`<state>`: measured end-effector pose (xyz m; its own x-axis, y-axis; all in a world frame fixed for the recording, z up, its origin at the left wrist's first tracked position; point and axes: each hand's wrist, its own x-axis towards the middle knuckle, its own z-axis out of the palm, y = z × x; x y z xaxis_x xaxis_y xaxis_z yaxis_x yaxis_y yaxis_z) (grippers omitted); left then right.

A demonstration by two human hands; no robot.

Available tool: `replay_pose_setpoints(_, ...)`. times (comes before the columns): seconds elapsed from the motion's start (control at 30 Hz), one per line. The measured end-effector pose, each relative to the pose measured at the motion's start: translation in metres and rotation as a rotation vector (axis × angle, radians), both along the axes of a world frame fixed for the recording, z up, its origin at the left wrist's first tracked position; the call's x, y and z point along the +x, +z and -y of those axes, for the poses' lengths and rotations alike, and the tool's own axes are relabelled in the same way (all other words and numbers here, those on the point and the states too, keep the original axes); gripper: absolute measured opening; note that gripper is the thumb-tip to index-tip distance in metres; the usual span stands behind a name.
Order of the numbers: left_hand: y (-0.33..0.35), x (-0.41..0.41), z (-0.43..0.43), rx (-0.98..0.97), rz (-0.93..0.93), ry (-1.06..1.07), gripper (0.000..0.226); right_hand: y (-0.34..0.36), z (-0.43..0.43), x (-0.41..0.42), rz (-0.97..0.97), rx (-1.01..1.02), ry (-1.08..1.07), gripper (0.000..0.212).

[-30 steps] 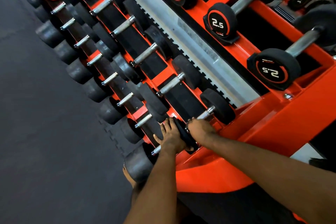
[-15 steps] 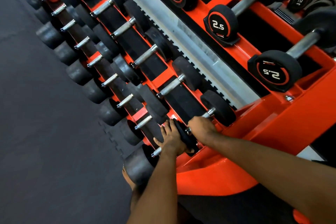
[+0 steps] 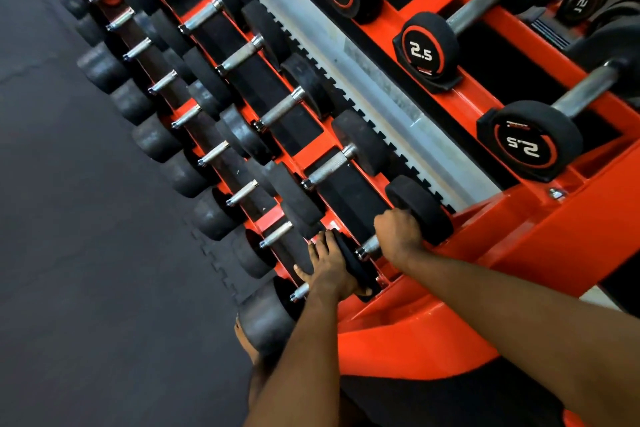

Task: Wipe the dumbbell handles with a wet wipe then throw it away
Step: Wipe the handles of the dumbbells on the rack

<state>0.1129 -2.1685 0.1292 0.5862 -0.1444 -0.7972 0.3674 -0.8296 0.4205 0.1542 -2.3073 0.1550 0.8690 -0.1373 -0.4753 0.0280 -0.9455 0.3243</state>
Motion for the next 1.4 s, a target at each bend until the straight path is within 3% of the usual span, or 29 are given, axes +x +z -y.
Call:
replay_pose_setpoints(0.07,0.003,0.000,0.001,-0.001,-0.008,-0.001,0.152,-0.004,-0.006,-0.011,0.047,0.077,-0.181,0.019)
replay_pose_setpoints(0.2,0.006,0.001,0.002,-0.009,-0.007,0.021,0.153,-0.020,-0.013,-0.014,0.324,0.532,-0.864,0.022)
replay_pose_setpoints(0.33,0.005,0.001,0.003,0.003,0.001,0.029,0.152,-0.021,-0.016,-0.035,0.525,0.637,-1.513,0.025)
replay_pose_setpoints(0.43,0.003,0.001,0.002,0.009,0.002,0.013,0.152,-0.024,-0.011,-0.023,0.760,0.908,-1.841,0.026)
replay_pose_setpoints(0.5,0.003,0.002,0.002,0.014,0.002,0.001,0.152,-0.034,-0.005,-0.004,0.855,0.977,-1.937,0.031)
replay_pose_setpoints(0.73,-0.002,-0.001,0.004,0.046,0.022,-0.008,0.145,-0.026,-0.031,-0.011,0.851,1.066,-1.944,0.032)
replay_pose_setpoints(0.83,-0.002,-0.003,0.004,0.046,0.025,-0.024,0.148,-0.027,-0.017,-0.002,1.007,1.146,-2.050,0.038)
replay_pose_setpoints(0.93,-0.004,0.001,0.004,0.051,0.030,-0.026,0.149,-0.036,-0.009,0.004,1.049,1.224,-2.075,0.025)
replay_pose_setpoints(1.07,0.000,0.000,0.006,0.064,0.035,-0.031,0.153,-0.061,-0.012,-0.015,0.768,1.316,-2.086,0.017)
replay_pose_setpoints(1.33,0.001,-0.001,-0.001,0.022,0.104,-0.122,0.152,-0.050,-0.016,-0.035,0.347,1.082,-1.811,0.006)
replay_pose_setpoints(1.4,0.000,-0.004,-0.009,-0.020,0.170,-0.057,0.139,-0.040,-0.019,-0.036,0.305,0.933,-1.685,0.030)
